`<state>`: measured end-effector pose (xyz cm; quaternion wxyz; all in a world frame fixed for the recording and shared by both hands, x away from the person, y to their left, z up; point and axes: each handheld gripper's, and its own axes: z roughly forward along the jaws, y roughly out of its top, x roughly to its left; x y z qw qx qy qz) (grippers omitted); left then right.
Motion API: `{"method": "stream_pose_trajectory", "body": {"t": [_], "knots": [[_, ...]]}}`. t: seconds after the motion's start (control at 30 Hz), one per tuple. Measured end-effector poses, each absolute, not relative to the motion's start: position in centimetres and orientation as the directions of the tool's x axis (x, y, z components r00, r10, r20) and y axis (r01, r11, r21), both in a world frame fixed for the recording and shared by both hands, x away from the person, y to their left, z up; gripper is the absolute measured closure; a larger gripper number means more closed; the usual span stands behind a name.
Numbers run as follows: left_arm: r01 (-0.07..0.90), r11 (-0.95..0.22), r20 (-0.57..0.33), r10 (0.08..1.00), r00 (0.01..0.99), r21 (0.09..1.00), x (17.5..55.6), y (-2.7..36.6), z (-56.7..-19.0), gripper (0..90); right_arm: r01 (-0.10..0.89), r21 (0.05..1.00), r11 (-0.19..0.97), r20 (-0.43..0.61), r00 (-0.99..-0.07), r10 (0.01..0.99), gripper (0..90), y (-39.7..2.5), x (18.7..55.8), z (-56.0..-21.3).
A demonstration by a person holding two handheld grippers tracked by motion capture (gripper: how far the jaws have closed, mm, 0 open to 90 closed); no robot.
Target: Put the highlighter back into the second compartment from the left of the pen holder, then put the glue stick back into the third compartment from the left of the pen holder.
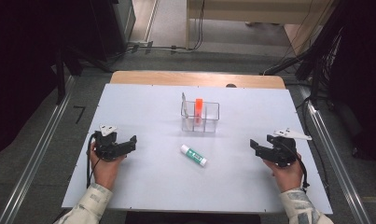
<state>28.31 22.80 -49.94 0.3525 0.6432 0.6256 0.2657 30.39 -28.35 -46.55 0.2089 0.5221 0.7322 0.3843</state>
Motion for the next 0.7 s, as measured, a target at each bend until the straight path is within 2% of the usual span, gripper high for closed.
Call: {"method": "stream_pose_trajectory", "body": {"t": [0.7], "knots": [[0.62,0.035,-0.102,0.992,0.072,0.784,28.47,22.81,-49.99,15.4,0.601,0.78,0.175,0.102,-0.398,0.912,24.9,-27.71,30.02,-46.78]]}}
